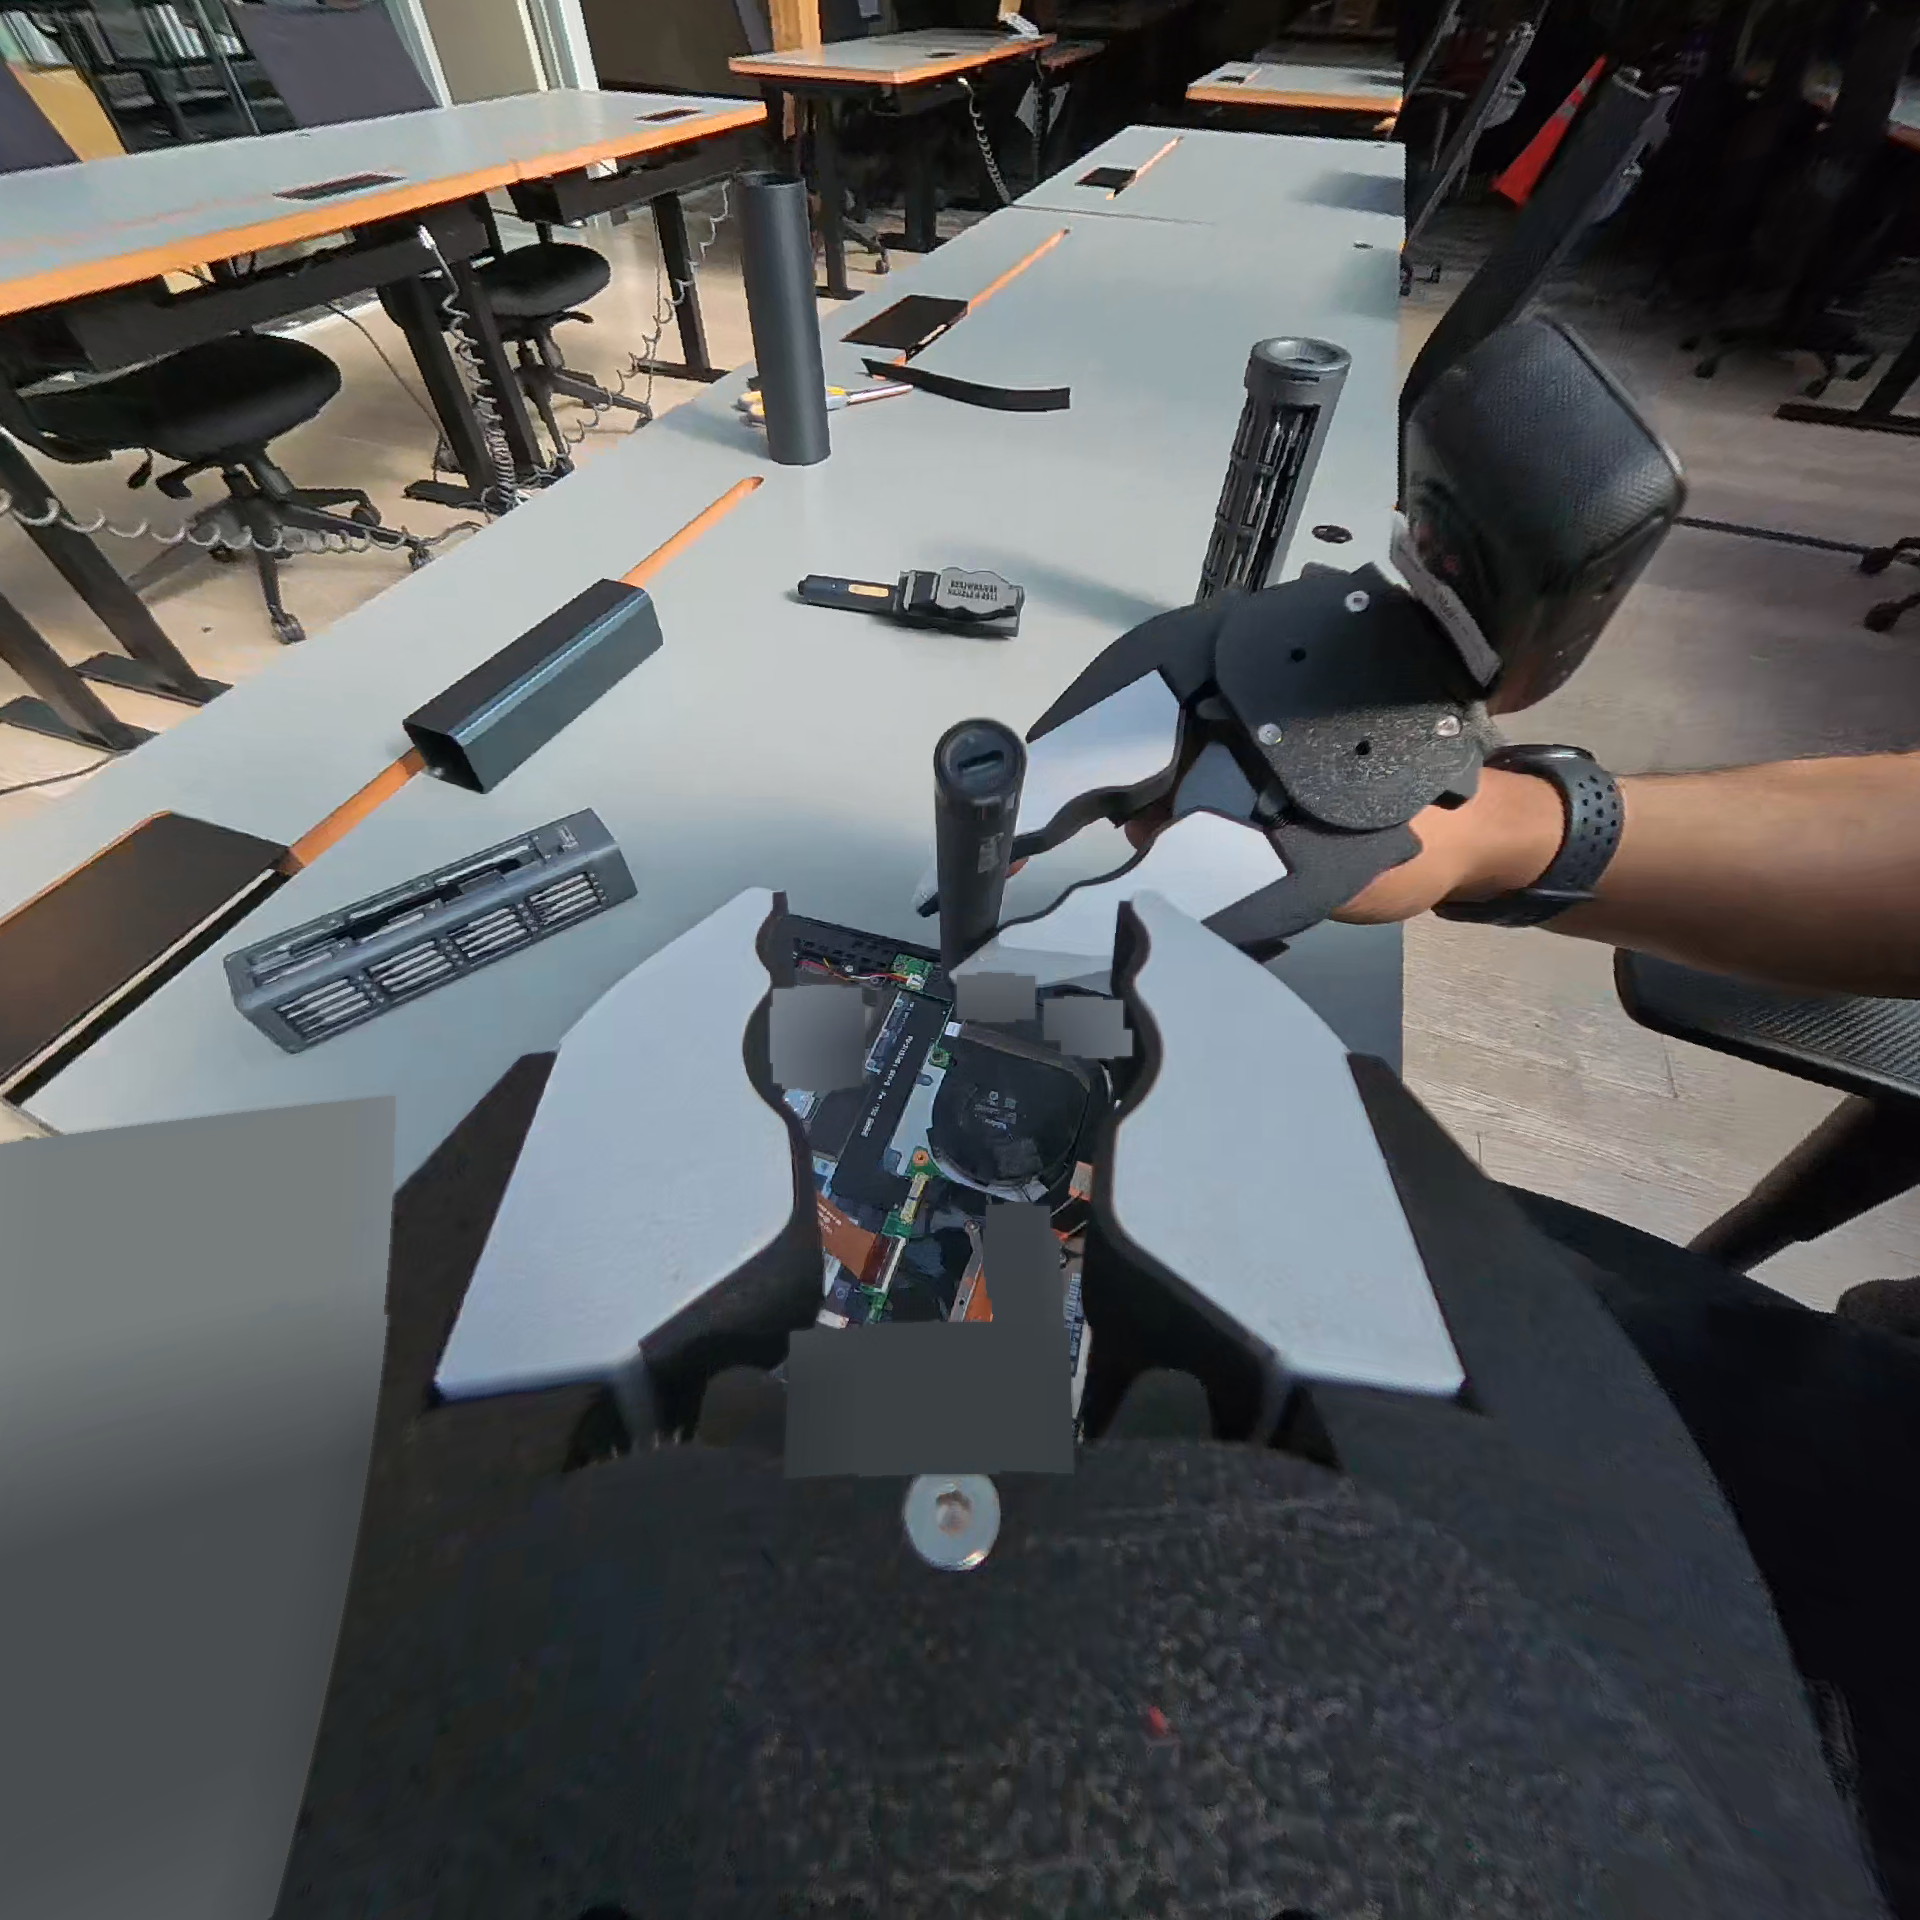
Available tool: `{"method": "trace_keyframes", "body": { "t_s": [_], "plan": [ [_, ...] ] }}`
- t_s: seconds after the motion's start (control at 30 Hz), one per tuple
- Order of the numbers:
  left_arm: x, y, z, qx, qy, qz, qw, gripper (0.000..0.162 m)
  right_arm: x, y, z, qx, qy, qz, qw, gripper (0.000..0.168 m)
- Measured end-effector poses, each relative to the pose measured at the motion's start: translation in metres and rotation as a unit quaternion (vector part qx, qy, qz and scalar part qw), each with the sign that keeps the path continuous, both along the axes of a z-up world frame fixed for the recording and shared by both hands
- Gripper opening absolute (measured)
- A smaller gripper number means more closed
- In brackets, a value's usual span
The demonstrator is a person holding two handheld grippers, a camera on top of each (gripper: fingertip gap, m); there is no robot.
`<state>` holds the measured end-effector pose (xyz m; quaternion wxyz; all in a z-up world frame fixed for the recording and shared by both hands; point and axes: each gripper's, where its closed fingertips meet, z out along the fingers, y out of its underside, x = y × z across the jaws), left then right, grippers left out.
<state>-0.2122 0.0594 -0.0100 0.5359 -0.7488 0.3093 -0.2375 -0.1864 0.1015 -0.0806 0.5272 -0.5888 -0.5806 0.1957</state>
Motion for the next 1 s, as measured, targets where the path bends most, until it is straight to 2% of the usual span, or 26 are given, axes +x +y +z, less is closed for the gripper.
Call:
{"method": "trace_keyframes", "body": {
  "t_s": [0.1, 0.13, 0.17, 0.2, 0.33, 0.53, 0.6, 0.67, 0.73, 0.77, 0.87, 1.0],
  "plan": [
    [0.026, 0.021, -0.01, -0.011, 0.042, -0.003, 0.999, 0.051, 0.005, 0.0, -0.003, 0.029, -0.033, -0.003, 0.999, 0.017],
    [0.034, 0.025, -0.016, -0.02, 0.046, -0.008, 0.999, 0.043, 0.009, 0.003, -0.004, 0.037, -0.042, -0.007, 0.998, 0.017],
    [0.04, 0.03, -0.021, -0.027, 0.045, -0.011, 0.999, 0.023, 0.015, 0.006, -0.004, 0.048, -0.051, -0.013, 0.997, 0.017],
    [0.046, 0.033, -0.023, -0.029, 0.035, -0.019, 0.999, 0.018, 0.023, 0.011, -0.006, 0.056, -0.062, -0.022, 0.996, 0.017],
    [0.07, 0.047, -0.032, -0.053, -0.001, -0.062, 0.997, 0.018, 0.055, 0.026, -0.011, 0.062, -0.082, -0.038, 0.994, 0.017],
    [0.108, 0.07, -0.033, -0.073, -0.033, -0.118, 0.99, 0.018, 0.092, 0.043, -0.016, 0.032, -0.044, -0.074, 0.996, 0.018],
    [0.119, 0.072, -0.029, -0.072, -0.037, -0.137, 0.987, 0.018, 0.104, 0.05, -0.027, 0.023, -0.057, -0.09, 0.994, 0.029],
    [0.125, 0.074, -0.024, -0.071, -0.041, -0.149, 0.985, 0.018, 0.112, 0.051, -0.035, 0.0, -0.055, -0.089, 0.995, 0.031],
    [0.13, 0.077, -0.022, -0.072, -0.044, -0.159, 0.984, 0.018, 0.12, 0.055, -0.04, -0.018, -0.048, -0.094, 0.994, 0.028],
    [0.132, 0.079, -0.022, -0.075, -0.05, -0.162, 0.983, 0.018, 0.124, 0.056, -0.042, -0.023, -0.045, -0.089, 0.995, 0.017],
    [0.137, 0.087, -0.024, -0.094, -0.07, -0.169, 0.979, 0.018, 0.133, 0.059, -0.044, -0.039, -0.039, -0.078, 0.995, 0.017],
    [0.138, 0.101, -0.048, -0.117, -0.05, -0.153, 0.98, 0.02, 0.148, 0.072, -0.062, -0.031, -0.101, -0.093, 0.99, 0.017]
  ]
}}
